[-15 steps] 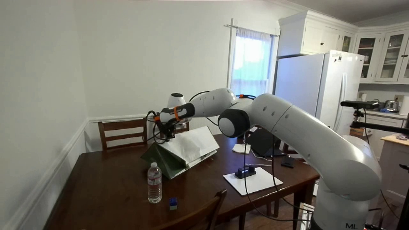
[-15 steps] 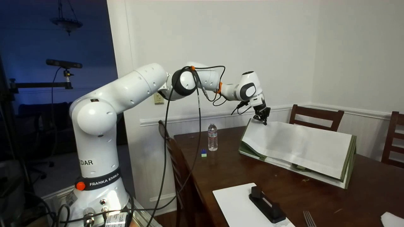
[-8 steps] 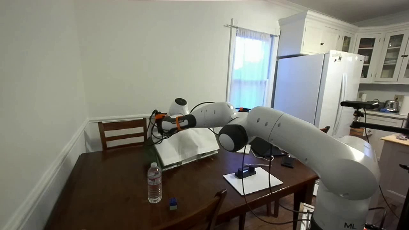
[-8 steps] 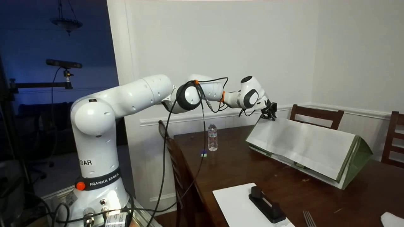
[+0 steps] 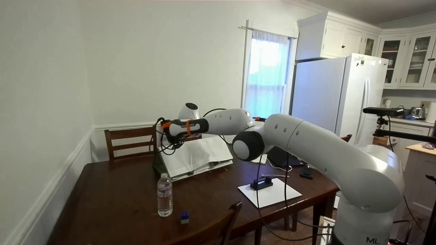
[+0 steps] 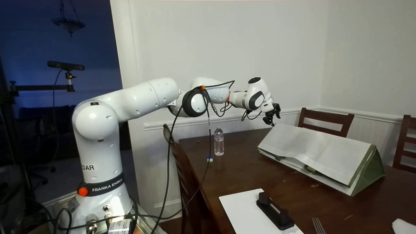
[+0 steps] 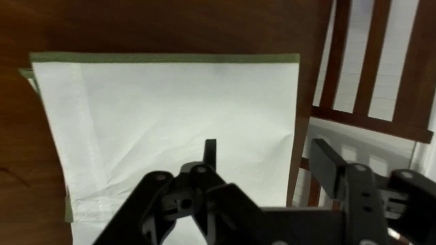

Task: Turn the white and green paper bag ninety degrees clockwise

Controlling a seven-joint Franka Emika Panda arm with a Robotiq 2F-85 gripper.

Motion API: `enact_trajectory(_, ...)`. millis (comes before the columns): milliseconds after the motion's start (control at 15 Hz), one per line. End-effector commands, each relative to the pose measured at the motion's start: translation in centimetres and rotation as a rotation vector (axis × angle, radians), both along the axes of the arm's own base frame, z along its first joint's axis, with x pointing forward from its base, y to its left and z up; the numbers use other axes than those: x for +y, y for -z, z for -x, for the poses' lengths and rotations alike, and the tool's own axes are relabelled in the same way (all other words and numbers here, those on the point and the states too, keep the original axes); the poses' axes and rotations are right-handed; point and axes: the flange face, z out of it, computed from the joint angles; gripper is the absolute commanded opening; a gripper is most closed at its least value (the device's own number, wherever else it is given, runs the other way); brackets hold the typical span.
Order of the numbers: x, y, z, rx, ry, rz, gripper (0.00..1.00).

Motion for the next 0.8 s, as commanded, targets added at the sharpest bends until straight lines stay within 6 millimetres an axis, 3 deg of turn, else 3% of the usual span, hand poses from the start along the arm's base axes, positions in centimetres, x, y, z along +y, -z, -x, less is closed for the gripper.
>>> enact_trajectory(0, -1.7, -4.6, 1.3, 0.175, -0.091, 0.048, 0.99)
enact_trajectory(200, -3.9, -7.1, 2.9, 0.318, -0.122, 0.135, 1.00)
enact_trajectory(533, -9.8, -8.0, 5.0, 0.443, 0.028, 0.374, 1.00)
enact_trajectory(600, -9.8, -7.6, 5.8, 0.468, 0.008, 0.177, 1.00)
enact_trajectory(667, -9.3, -7.5, 4.9, 0.428, -0.002, 0.286, 1.00)
enact_trajectory(733, -9.6, -7.3, 5.1, 0.439, 0.001, 0.275, 1.00)
